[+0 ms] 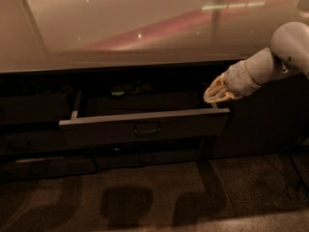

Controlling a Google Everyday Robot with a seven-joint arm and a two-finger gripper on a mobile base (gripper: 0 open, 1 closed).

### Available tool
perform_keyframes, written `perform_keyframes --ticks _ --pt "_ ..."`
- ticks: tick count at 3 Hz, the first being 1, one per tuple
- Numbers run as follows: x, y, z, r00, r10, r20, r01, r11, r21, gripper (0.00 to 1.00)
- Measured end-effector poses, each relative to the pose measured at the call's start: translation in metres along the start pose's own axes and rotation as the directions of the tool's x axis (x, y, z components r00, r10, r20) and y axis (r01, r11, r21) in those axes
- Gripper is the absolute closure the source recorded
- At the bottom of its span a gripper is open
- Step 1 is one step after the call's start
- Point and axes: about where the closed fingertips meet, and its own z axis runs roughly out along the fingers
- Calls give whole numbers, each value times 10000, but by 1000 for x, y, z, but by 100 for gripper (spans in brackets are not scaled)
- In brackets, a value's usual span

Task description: Open top drawer

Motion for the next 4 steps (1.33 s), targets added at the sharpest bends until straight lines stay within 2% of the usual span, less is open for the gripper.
perform_keyframes --ticks 1,2,4 --pt "12 -8 7 9983 350 -468 -362 9991 -239 100" --pt "37 -29 20 9879 1091 -1103 -1172 9906 -702 100" --pt "39 -31 25 9868 1203 -1087 -1289 9887 -759 100"
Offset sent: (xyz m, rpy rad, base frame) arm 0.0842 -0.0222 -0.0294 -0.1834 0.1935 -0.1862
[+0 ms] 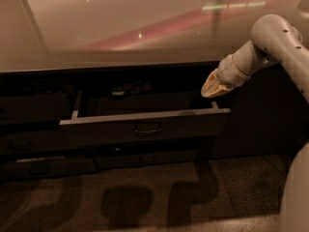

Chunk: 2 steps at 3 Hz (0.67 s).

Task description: Open top drawer

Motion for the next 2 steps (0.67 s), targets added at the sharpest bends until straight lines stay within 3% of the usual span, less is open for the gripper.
perform_keyframes --ticks 1,2 --pt "-25 0 32 9976 -656 -207 648 9971 -392 100" --pt "-24 14 49 9976 -658 -199 641 9948 -796 100"
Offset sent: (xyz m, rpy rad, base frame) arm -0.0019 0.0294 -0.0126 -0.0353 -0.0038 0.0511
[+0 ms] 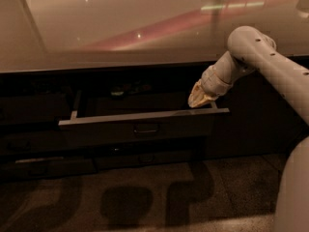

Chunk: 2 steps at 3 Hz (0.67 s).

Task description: Open top drawer

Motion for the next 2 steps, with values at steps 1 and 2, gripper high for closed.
perform_keyframes --ticks 1,2 --pt "0 0 0 10000 5 -4 -5 10000 0 100" --pt "17 3 2 9997 201 -159 -201 9998 30 100"
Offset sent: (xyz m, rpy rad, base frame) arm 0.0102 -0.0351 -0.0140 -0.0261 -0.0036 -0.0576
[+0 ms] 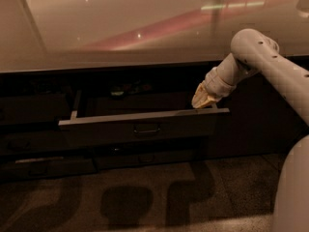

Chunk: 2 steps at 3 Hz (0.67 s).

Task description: Open top drawer

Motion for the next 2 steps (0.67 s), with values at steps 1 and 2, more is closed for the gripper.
perform_keyframes --ticks 1,2 --pt "12 7 -3 9947 -834 -602 869 9945 578 100" --pt "14 -3 6 9937 -873 -704 941 9905 1006 100"
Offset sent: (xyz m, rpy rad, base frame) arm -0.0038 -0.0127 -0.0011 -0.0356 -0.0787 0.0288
